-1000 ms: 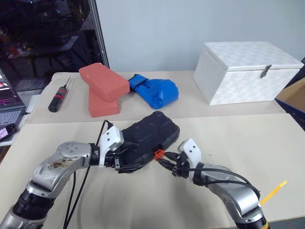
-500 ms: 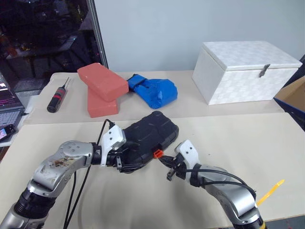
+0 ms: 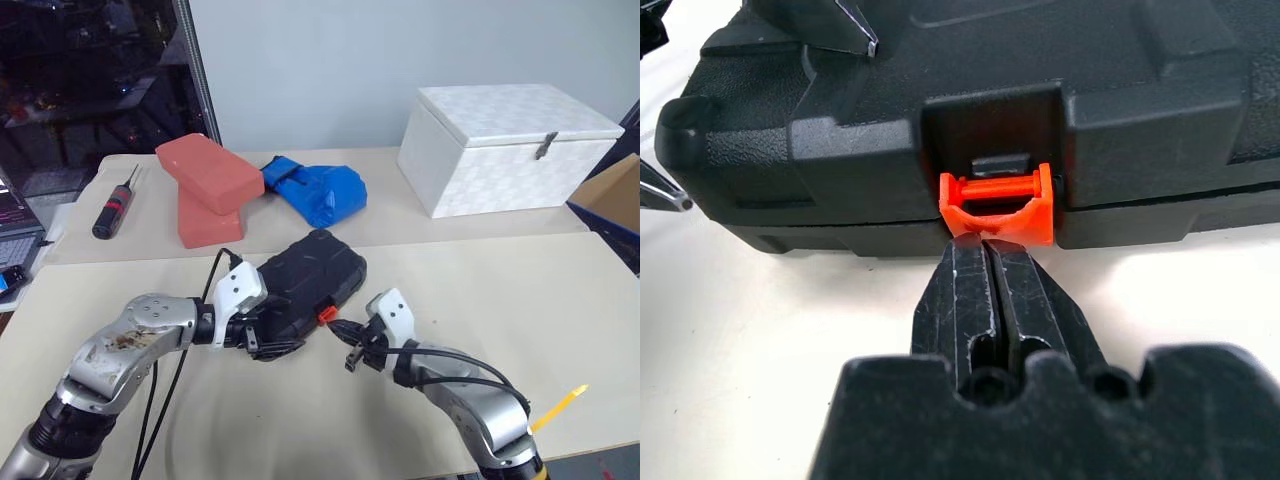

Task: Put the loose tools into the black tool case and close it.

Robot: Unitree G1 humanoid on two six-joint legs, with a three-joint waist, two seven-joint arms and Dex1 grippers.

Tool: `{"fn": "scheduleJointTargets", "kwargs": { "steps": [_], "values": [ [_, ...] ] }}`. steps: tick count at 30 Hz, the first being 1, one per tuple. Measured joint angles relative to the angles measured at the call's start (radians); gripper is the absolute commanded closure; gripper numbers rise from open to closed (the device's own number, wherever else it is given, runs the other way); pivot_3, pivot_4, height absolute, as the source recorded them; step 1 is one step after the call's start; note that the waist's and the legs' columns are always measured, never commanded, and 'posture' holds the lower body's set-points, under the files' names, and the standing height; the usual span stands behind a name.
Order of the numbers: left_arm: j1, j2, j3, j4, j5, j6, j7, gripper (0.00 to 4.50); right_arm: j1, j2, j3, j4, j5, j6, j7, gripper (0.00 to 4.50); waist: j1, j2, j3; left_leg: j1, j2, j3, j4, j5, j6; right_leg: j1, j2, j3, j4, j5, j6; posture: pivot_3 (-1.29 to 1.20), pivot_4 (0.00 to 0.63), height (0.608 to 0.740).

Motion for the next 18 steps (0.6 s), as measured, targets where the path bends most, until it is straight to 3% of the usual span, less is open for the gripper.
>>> {"fn": "scheduleJointTargets", "kwargs": {
  "steps": [18],
  "values": [
    [0.055, 0.002, 0.007, 0.019, 0.089, -0.087, 0.023, 0.0, -0.161, 0.038, 0.027, 0.207, -0.045, -0.044, 0.014, 4.45, -0.019, 0.002, -0.001, 0.002, 0.001, 0.0, -0.002, 0.0, 0.0, 0.0, -0.003, 0.001, 0.0, 0.0, 0.0, 0.0, 0.15, 0.74]
  ]
}}
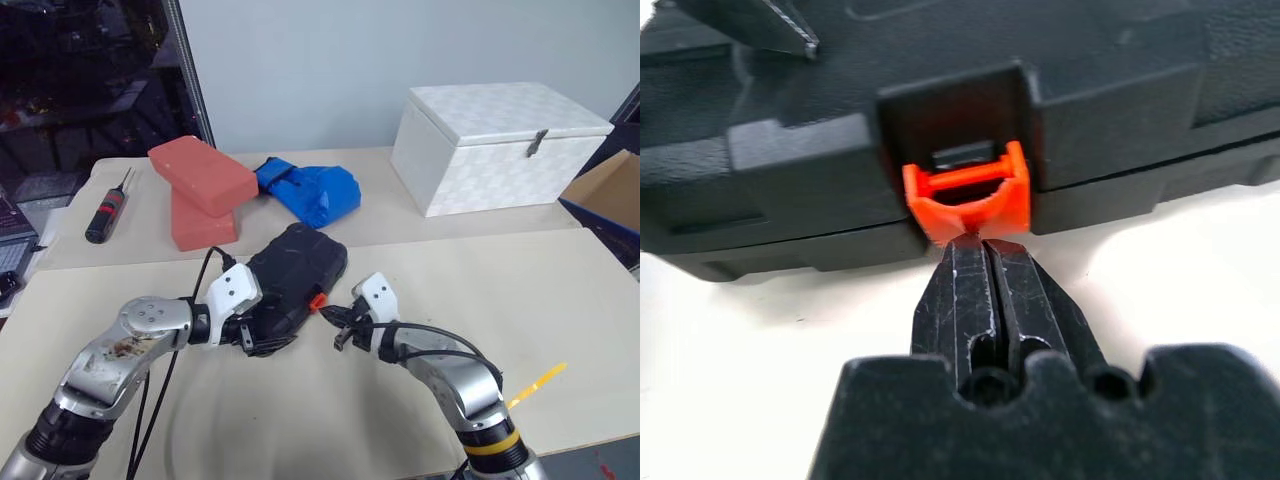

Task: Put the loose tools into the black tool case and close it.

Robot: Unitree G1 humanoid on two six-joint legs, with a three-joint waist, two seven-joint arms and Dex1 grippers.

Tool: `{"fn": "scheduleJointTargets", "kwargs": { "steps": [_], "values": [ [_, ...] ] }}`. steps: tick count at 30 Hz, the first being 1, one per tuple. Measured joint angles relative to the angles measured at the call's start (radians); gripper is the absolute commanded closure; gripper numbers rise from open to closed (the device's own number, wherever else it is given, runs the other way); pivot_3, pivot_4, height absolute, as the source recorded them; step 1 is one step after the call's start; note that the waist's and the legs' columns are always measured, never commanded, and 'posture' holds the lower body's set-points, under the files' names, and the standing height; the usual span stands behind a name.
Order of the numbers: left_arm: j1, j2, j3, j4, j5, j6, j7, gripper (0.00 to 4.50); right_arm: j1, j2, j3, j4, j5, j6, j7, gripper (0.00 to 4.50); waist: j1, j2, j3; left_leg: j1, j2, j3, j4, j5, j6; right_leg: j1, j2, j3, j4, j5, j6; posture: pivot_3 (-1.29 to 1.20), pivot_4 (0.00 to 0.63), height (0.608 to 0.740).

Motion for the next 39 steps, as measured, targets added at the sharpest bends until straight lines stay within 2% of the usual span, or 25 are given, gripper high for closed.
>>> {"fn": "scheduleJointTargets", "kwargs": {
  "steps": [4, 9, 19, 23, 26, 27, 32, 34, 37, 39],
  "values": [
    [0.018, 0.0, 0.003, -0.012, 0.022, -0.003, 0.016, 0.0, -0.032, 0.0, -0.001, 0.015, -0.015, -0.003, 0.013, 4.45, -0.009, 0.001, -0.002, 0.002, 0.0, 0.0, -0.003, 0.0, 0.0, 0.001, 0.0, 0.001, 0.0, 0.0, 0.0, 0.0, 0.15, 0.74],
    [0.043, -0.001, 0.003, -0.014, 0.043, -0.021, 0.026, 0.0, -0.078, 0.02, 0.001, 0.01, -0.013, -0.036, 0.034, 4.45, -0.01, 0.005, -0.005, 0.014, 0.0, 0.001, -0.012, 0.0, 0.0, 0.005, 0.0, 0.002, -0.001, -0.002, 0.0, 0.0, 0.15, 0.74],
    [0.05, -0.014, -0.004, -0.013, 0.044, -0.041, 0.024, 0.0, -0.116, 0.06, 0.06, 0.054, -0.018, -0.082, 0.067, 4.45, -0.005, 0.007, -0.009, 0.015, -0.003, 0.001, -0.015, -0.001, -0.001, 0.003, -0.002, 0.001, -0.002, -0.005, 0.002, 0.0, 0.15, 0.74],
    [0.111, -0.085, 0.051, -0.004, 0.01, -0.1, 0.027, 0.0, -0.094, 0.037, 0.019, -0.005, -0.008, -0.143, 0.078, 4.45, 0.002, 0.008, -0.009, 0.011, -0.002, 0.001, -0.016, -0.001, -0.002, 0.002, -0.003, 0.001, -0.002, -0.005, 0.002, 0.0, 0.15, 0.74],
    [0.164, -0.168, 0.12, -0.008, -0.095, -0.104, 0.033, 0.0, -0.037, -0.031, -0.049, -0.11, 0.062, -0.155, 0.13, 3.68, 0.015, 0.007, -0.009, 0.006, -0.002, 0.0, -0.015, -0.003, -0.001, -0.002, -0.003, 0.0, -0.002, -0.005, 0.0, 0.0, 0.15, 0.74],
    [0.189, -0.172, 0.153, -0.025, -0.146, -0.09, 0.03, 0.0, 0.013, -0.097, -0.086, -0.178, 0.101, -0.149, 0.168, 3.38, 0.022, 0.006, -0.009, 0.001, -0.002, -0.001, -0.014, -0.004, -0.001, -0.006, -0.003, -0.001, -0.003, -0.002, -0.004, 0.0, 0.15, 0.74],
    [0.242, -0.143, 0.268, -0.066, -0.274, -0.006, 0.037, 0.0, 0.15, -0.284, -0.217, -0.297, 0.191, -0.123, 0.269, 1.67, 0.025, 0.005, -0.007, -0.008, -0.003, 0.0, -0.012, -0.005, -0.001, -0.014, -0.002, -0.001, -0.002, 0.0, -0.007, 0.0, 0.15, 0.74],
    [0.3, -0.125, 0.33, -0.108, -0.326, 0.03, 0.056, 0.0, 0.26, -0.414, -0.304, -0.34, 0.221, -0.131, 0.347, 0.91, 0.025, 0.004, -0.006, -0.009, -0.003, 0.0, -0.012, -0.006, 0.0, -0.014, -0.002, -0.001, -0.004, -0.001, -0.007, 0.0, 0.15, 0.74],
    [0.35, -0.105, 0.385, -0.143, -0.366, 0.048, 0.058, 0.0, 0.358, -0.474, -0.394, -0.355, 0.23, -0.166, 0.409, 0.04, 0.026, 0.001, -0.004, -0.01, -0.003, 0.0, -0.011, -0.006, 0.0, -0.014, -0.001, -0.001, -0.005, -0.002, -0.005, 0.0, 0.15, 0.74],
    [0.433, -0.071, 0.463, -0.164, -0.392, 0.05, 0.04, 0.0, 0.459, -0.513, -0.495, -0.361, 0.252, -0.2, 0.464, 0.04, 0.026, 0.001, -0.004, -0.01, -0.002, 0.0, -0.011, -0.007, 0.001, -0.013, -0.001, -0.001, -0.005, -0.006, 0.0, 0.0, 0.15, 0.74]
  ]
}}
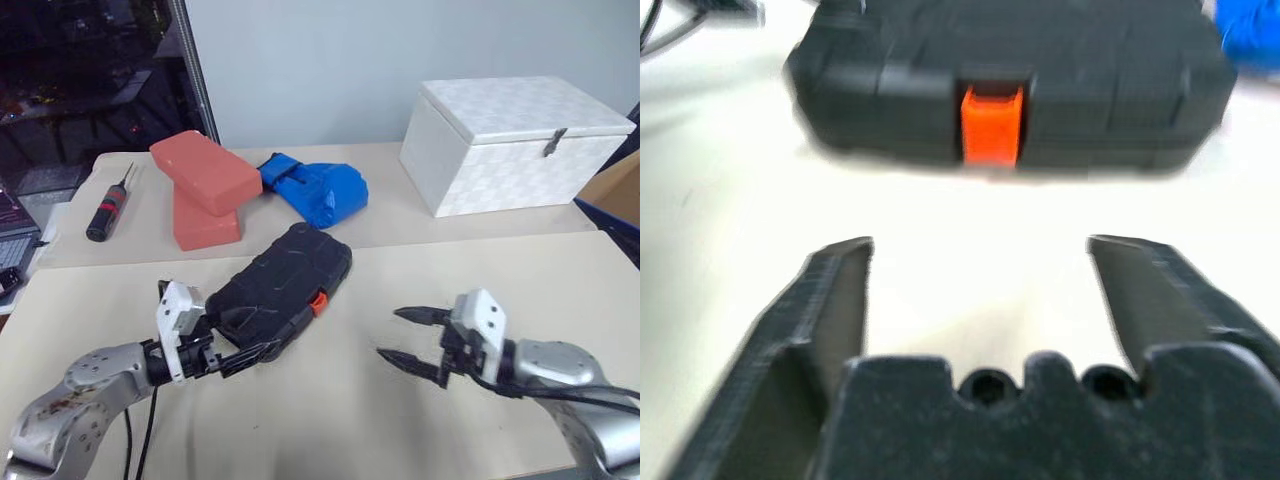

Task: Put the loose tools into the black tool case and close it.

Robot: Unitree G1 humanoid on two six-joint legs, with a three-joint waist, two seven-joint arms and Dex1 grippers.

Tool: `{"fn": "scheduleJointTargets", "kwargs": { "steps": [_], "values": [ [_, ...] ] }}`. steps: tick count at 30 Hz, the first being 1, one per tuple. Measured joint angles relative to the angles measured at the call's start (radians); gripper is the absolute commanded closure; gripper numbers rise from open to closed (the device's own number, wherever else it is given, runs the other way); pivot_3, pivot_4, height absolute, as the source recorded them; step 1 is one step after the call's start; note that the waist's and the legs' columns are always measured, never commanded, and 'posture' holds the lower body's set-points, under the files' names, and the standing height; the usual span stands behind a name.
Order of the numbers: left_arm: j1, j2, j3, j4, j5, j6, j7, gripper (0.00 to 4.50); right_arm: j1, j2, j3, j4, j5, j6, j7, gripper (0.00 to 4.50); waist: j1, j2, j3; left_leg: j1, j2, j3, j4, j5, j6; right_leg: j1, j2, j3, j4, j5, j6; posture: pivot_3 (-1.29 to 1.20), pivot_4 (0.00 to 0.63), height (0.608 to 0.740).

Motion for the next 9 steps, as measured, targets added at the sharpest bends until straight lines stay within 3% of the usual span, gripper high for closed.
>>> {"fn": "scheduleJointTargets", "kwargs": {
  "steps": [5, 9],
  "values": [
    [0.185, 0.043, 0.114, -0.017, 0.031, -0.038, -0.065, 0.0, 0.134, -0.007, -0.203, -0.005, 0.037, -0.065, 0.055, 0.04, 0.005, 0.0, 0.001, 0.001, 0.001, 0.001, 0.001, 0.0, 0.0, 0.003, -0.002, 0.0, -0.004, -0.001, 0.001, 0.0, 0.15, 0.74],
    [0.244, 0.03, 0.128, -0.031, 0.051, -0.08, -0.075, 0.0, 0.169, -0.007, -0.253, -0.006, 0.04, -0.113, 0.057, 0.04, 0.018, -0.002, 0.001, 0.003, 0.002, 0.001, 0.001, -0.002, -0.003, 0.007, -0.003, 0.0, -0.005, -0.001, 0.0, 0.0, 0.15, 0.74]
  ]
}}
